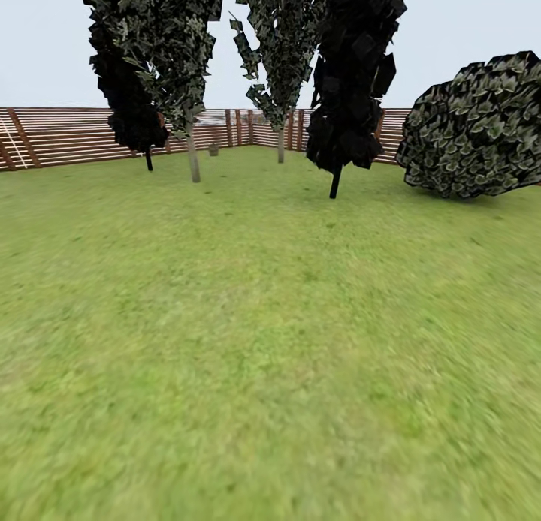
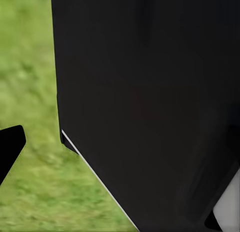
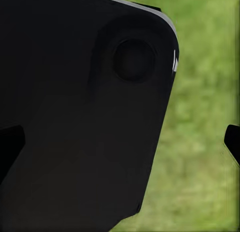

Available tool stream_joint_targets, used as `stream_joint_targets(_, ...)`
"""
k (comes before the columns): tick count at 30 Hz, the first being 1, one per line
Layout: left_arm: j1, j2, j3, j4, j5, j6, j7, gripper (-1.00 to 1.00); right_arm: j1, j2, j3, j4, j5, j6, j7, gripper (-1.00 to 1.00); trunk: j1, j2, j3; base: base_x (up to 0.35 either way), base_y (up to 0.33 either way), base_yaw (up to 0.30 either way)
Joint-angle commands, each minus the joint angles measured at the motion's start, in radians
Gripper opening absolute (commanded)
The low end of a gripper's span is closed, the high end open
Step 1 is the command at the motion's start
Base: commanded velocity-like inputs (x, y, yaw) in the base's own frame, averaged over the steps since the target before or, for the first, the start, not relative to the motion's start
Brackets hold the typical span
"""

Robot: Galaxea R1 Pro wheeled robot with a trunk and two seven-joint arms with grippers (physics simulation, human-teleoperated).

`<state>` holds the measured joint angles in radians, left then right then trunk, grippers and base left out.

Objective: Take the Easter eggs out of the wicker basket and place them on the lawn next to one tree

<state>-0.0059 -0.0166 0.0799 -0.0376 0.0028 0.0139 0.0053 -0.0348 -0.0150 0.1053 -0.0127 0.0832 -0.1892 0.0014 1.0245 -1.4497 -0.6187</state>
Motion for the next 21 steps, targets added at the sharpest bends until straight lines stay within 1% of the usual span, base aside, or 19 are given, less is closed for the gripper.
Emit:
stream_joint_targets(1, 0.0, 0.0, 0.008, -0.001, 0.0, 0.001, 0.001, 1.0, -0.001, 0.0, 0.004, 0.001, 0.006, -0.003, 0.0, 1.0, 0.001, 0.0, -0.001, 0.331, 0.0, 0.0)
stream_joint_targets(21, 0.0, 0.0, 0.008, 0.0, 0.002, 0.001, 0.001, 1.0, -0.001, 0.0, 0.004, 0.001, 0.006, -0.003, 0.0, 1.0, 0.001, 0.0, -0.001, 0.331, 0.0, 0.0)
